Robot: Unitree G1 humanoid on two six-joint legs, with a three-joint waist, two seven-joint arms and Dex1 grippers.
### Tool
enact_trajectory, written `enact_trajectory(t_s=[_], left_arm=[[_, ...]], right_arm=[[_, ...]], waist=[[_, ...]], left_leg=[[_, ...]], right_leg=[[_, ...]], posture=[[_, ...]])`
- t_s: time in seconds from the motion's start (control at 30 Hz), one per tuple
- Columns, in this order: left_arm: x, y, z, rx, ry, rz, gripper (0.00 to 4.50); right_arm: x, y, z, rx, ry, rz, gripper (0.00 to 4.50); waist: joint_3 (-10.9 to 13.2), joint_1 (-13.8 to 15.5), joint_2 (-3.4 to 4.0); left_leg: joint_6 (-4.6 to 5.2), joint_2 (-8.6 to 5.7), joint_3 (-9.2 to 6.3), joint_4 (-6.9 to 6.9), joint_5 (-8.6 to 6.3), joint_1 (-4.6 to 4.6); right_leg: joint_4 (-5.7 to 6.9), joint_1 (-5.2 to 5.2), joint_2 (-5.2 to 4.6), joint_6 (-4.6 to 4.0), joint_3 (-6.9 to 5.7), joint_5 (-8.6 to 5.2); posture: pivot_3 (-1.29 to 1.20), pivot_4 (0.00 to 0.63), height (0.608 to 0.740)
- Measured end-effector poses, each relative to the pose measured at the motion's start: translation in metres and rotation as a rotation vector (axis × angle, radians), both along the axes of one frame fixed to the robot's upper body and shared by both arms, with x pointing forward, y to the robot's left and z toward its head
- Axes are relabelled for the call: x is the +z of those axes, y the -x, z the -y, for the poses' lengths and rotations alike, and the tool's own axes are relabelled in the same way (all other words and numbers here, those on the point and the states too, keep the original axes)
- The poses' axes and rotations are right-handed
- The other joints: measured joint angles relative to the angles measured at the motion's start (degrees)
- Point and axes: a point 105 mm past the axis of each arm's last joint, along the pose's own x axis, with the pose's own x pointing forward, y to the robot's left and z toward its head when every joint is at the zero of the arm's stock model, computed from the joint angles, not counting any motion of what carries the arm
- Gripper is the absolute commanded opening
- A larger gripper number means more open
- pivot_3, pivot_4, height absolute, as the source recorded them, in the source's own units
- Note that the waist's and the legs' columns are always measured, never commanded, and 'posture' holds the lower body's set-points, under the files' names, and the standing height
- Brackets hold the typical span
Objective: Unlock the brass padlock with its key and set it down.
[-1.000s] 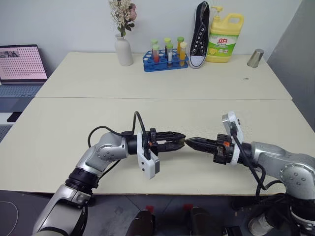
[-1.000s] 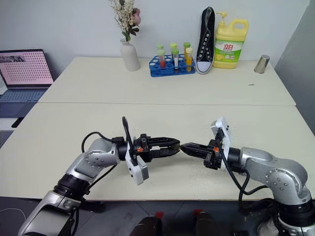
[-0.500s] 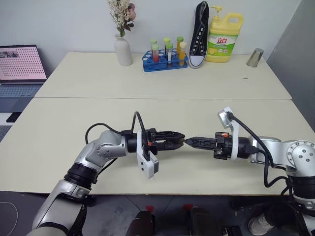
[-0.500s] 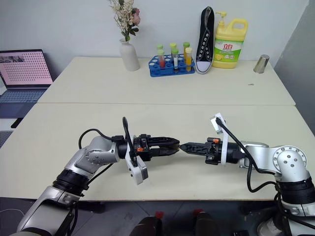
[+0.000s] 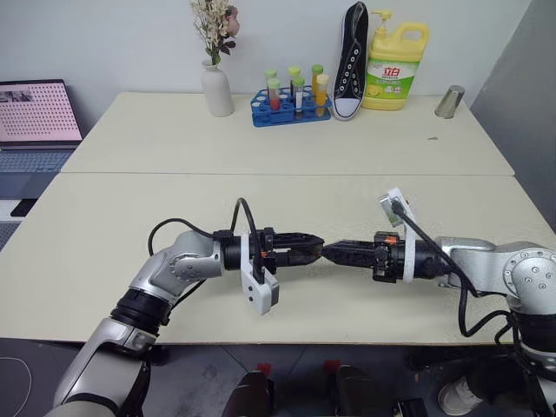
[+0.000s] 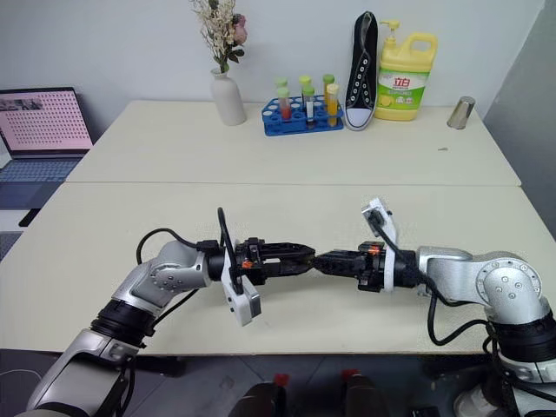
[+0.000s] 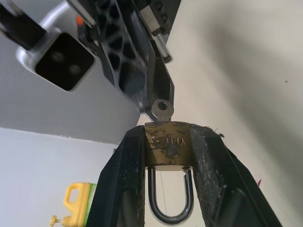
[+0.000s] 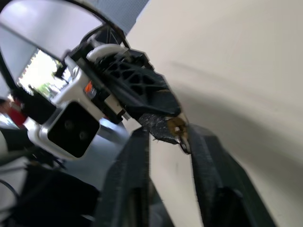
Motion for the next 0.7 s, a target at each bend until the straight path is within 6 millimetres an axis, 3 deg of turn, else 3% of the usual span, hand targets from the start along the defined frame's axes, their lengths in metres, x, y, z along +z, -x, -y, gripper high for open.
enact_trajectory(t_s=[0.07, 0.2, 0.7], left_arm=[[-0.002, 0.003, 0.003, -0.015, -0.001, -0.008, 0.99], [-0.003, 0.002, 0.002, -0.007, -0.006, -0.013, 0.99], [-0.003, 0.002, 0.003, -0.008, 0.001, -0.016, 0.99]], right_arm=[[0.002, 0.000, 0.003, 0.022, 0.058, 0.108, 3.12], [-0.006, 0.003, 0.010, 0.064, 0.142, 0.193, 3.13], [-0.016, -0.006, -0.004, 0.036, 0.059, 0.216, 3.13]], waist=[[0.0, 0.0, 0.00], [0.0, 0.0, 0.00], [0.0, 0.0, 0.00]], left_leg=[[0.00, -0.01, -0.02, 0.00, 0.00, -0.01], [0.00, 0.00, 0.00, -0.01, 0.00, -0.01], [-0.01, 0.01, 0.00, 0.00, 0.00, 0.02]], right_leg=[[-0.01, 0.00, 0.00, 0.00, -0.03, 0.00], [-0.02, 0.00, 0.01, 0.00, -0.03, 0.00], [0.00, 0.00, 0.05, -0.01, 0.00, 0.00]], posture=[[0.00, 0.150, 0.740], [0.00, 0.150, 0.740], [0.00, 0.150, 0.740]])
